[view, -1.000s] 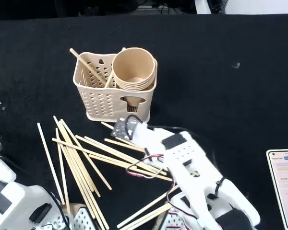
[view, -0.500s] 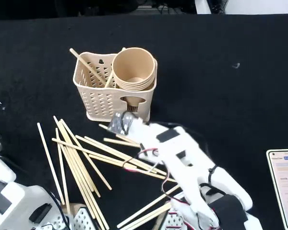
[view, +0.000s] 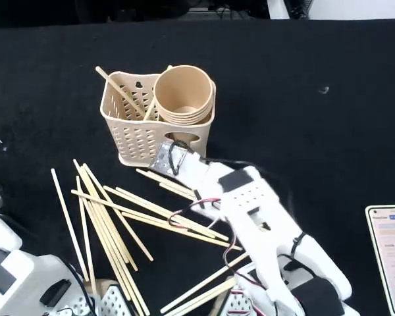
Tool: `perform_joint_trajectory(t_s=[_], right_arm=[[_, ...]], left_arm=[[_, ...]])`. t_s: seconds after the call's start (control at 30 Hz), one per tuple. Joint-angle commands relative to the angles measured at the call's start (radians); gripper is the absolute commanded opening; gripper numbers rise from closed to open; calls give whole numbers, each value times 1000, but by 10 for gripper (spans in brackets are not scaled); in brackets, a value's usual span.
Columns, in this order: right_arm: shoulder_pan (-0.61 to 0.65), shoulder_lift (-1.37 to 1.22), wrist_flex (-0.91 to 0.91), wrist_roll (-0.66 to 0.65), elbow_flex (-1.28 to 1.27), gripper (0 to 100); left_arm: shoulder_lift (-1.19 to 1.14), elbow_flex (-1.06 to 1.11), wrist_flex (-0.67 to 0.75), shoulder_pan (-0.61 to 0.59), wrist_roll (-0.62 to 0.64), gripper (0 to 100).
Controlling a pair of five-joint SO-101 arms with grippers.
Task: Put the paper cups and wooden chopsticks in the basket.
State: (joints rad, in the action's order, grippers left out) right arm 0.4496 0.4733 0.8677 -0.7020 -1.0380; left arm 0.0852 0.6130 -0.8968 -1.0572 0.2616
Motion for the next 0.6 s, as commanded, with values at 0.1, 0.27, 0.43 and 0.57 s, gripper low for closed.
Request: perform_joint_trajectory(t_s=[0.1, 0.27, 0.43, 0.57], right_arm=[[28, 39, -153, 14, -73, 32], [32, 39, -166, 23, -108, 132], [32, 38, -167, 14, -113, 97], [32, 10, -180, 14, -117, 106]], left_arm=[[37, -47, -3, -7, 5, 180], [37, -47, -5, -7, 5, 180], [37, -47, -6, -7, 5, 180], [37, -47, -8, -8, 3, 180]])
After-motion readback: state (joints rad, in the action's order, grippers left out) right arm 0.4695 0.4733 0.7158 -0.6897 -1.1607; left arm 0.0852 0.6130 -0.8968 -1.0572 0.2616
